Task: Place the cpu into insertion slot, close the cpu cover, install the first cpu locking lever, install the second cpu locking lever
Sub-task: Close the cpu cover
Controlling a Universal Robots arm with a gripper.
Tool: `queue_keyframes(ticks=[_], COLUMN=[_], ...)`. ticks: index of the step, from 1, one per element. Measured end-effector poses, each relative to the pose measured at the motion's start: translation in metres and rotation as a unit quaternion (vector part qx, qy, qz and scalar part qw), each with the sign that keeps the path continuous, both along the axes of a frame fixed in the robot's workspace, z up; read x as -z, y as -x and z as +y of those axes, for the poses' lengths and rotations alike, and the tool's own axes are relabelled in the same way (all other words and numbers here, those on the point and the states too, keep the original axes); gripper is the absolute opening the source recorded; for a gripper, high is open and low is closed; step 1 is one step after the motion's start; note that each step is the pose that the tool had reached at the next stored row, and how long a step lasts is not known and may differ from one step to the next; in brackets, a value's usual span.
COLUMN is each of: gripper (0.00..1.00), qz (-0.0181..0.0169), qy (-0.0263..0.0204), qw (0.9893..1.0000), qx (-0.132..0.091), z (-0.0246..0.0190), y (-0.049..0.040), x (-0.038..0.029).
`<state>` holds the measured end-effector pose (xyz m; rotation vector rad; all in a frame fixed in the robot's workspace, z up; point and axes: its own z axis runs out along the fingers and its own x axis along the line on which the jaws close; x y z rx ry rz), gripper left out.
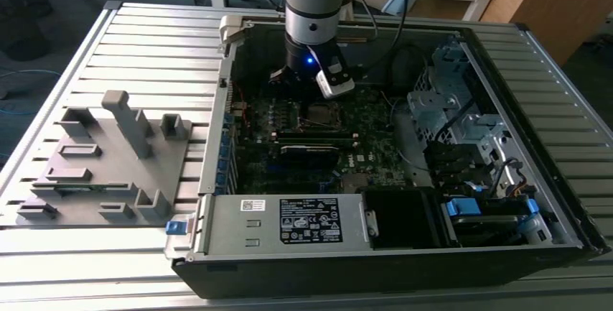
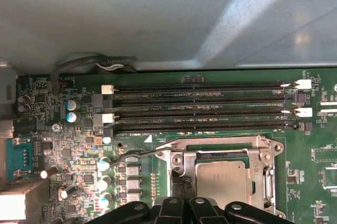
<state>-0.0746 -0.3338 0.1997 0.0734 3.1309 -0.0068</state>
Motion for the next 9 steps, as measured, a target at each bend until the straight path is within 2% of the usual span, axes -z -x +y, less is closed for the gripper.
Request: queue_keyframes(ticks=[9], gripper=[0.11], qz=[-0.0001], qy=[-0.0001], qw=[1.0], qx=[0.0], z=[0.0], y=[0.0], x=[0.0005])
